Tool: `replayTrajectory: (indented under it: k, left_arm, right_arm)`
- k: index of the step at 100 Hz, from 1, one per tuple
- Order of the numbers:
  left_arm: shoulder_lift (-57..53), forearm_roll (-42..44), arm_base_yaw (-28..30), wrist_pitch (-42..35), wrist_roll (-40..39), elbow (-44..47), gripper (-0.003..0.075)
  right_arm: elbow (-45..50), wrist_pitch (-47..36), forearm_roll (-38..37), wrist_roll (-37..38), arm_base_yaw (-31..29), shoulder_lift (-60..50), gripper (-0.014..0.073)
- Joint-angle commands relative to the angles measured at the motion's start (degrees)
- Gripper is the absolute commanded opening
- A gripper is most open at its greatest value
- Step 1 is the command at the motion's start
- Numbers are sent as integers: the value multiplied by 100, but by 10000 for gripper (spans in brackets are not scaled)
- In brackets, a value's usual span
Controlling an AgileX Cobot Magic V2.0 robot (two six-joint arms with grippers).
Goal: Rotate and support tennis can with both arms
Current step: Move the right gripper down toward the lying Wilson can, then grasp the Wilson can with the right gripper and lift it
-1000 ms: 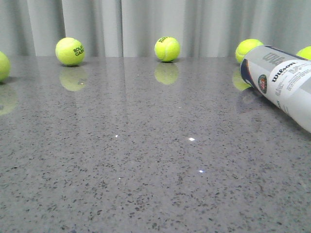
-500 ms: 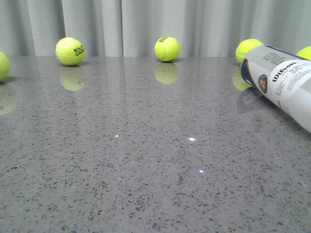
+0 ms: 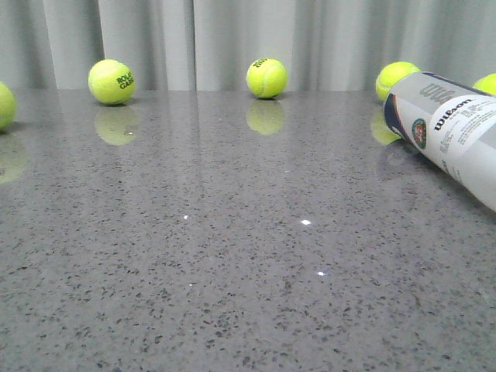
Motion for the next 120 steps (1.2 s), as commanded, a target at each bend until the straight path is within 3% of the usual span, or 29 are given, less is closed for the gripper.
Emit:
replayTrajectory:
  k: [1,10,16,19,46,73,99,120]
  left_arm:
    - [-195,-6,21,-474,-32,253,-19]
    - [-195,-6,21,-474,-32,253,-19]
    - [-195,-6,21,-474,-32,253,-18]
    - [-195,-6,21,-474,-32,253,-19]
    - [-195,-6,21,-474,-32,253,-18]
    - [-195,-6,21,-474,-32,253,-19]
    - [-195,-6,21,-474,-32,253,-18]
    - [-195,-6,21,-474,-32,253,-19]
  right_arm:
    - [-510,-118,133,-193,-26,462,177]
    - [-889,74,409,-414,-26,836,416]
    - [-1141,218,588,-638,-26,1046,621]
    - [-1249,262,654,-660,-26,1148,671]
    - [-2183,1192,1595,-735,-26,2366,633]
    - [-2714,1271,3089,-1358,-21,3591,633]
    - [-2995,1242,3327,-1488,-21,4615,633]
    - [-3083,1229,3950,-1981,-21,5067,632]
